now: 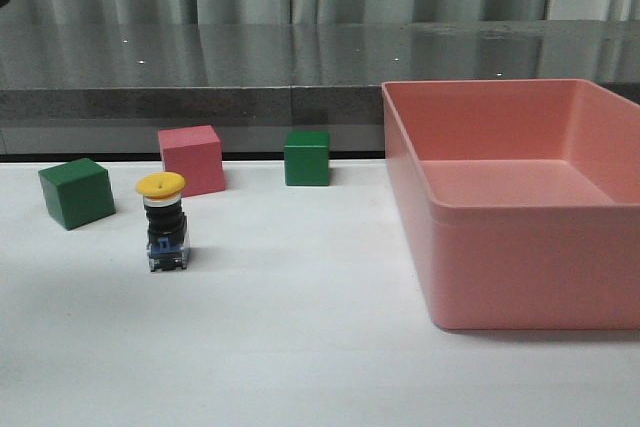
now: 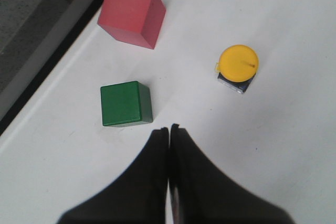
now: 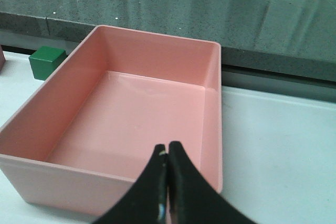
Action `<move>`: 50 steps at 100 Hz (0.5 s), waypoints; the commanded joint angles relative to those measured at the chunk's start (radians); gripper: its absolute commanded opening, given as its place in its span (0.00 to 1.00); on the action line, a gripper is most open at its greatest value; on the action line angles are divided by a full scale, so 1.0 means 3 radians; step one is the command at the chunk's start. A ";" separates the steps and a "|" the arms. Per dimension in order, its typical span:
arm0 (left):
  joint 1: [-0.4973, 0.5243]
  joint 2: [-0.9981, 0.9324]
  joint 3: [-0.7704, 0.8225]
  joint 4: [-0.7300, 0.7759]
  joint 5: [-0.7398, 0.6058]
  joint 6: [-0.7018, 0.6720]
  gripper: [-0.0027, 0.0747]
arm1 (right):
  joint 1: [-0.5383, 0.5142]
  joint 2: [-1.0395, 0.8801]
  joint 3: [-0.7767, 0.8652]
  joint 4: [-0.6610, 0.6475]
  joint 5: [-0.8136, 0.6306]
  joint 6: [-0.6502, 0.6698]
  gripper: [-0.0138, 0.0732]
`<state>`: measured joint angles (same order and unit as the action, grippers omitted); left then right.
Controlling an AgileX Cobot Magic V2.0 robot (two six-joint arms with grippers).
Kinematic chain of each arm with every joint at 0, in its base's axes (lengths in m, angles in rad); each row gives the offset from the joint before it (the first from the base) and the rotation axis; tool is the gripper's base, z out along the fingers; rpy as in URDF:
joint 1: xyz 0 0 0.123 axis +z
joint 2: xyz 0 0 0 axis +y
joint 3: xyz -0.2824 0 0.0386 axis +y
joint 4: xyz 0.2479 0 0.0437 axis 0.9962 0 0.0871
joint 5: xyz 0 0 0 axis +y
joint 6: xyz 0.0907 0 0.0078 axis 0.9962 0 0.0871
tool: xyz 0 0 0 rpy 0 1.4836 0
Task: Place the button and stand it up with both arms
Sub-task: 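Release the button and raise the left gripper away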
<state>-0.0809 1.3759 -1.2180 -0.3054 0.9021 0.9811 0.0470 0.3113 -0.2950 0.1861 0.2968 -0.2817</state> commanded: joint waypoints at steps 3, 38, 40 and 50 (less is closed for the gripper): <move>0.0035 -0.0455 0.0402 -0.0324 -0.0585 0.0029 0.01 | -0.0018 0.0013 -0.0099 0.0026 -0.0265 -0.0003 0.07; 0.0035 -0.1948 0.2375 -0.1134 -0.2379 0.0029 0.01 | -0.0018 0.0013 -0.0099 0.0026 -0.0265 -0.0003 0.07; 0.0035 -0.2045 0.2473 -0.1161 -0.2450 0.0029 0.01 | -0.0018 0.0013 -0.0099 0.0026 -0.0265 -0.0003 0.07; 0.0035 -0.2452 0.2840 -0.1313 -0.2637 0.0029 0.01 | -0.0018 0.0013 -0.0099 0.0026 -0.0265 -0.0003 0.07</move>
<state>-0.0734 0.7378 -0.4274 -0.6303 0.2401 0.9897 0.0470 0.3113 -0.2950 0.1861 0.2968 -0.2817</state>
